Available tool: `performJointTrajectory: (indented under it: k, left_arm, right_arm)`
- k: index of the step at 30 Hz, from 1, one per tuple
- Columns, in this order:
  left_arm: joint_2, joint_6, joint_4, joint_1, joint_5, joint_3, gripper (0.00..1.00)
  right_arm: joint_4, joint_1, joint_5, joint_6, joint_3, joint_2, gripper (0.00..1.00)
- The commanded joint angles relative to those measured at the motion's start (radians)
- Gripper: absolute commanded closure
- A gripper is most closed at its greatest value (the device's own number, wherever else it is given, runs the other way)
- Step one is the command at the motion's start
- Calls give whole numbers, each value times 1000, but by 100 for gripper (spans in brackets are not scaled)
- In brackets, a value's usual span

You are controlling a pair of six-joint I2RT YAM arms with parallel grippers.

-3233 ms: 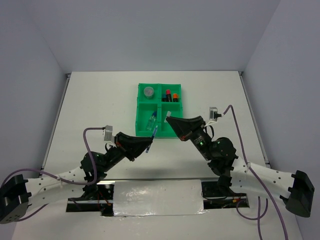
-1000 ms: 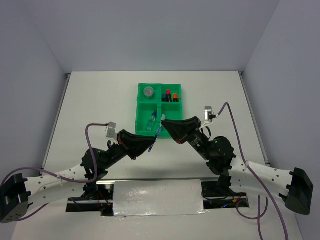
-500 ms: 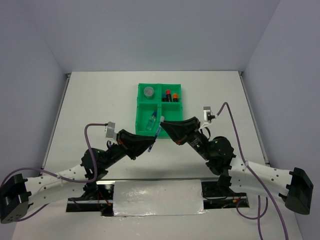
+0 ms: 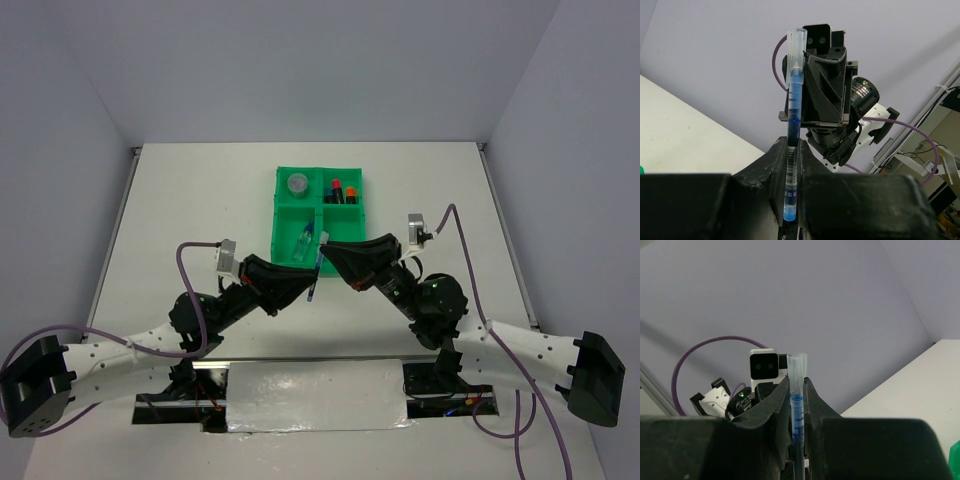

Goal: Sort the stationery into containers
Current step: Close the pen cap on the pen.

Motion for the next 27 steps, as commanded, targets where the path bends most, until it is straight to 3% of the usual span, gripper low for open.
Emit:
performJointTrajectory:
  k: [1,27]
  left_arm:
    - [-2,-18,162,1,-3,26,100]
    - [-74,52,49,1,-55,57,100]
  right_arm:
    - [24,8,-28,-33,8,0,100]
    - [30,8,-50,-22,-64,66,100]
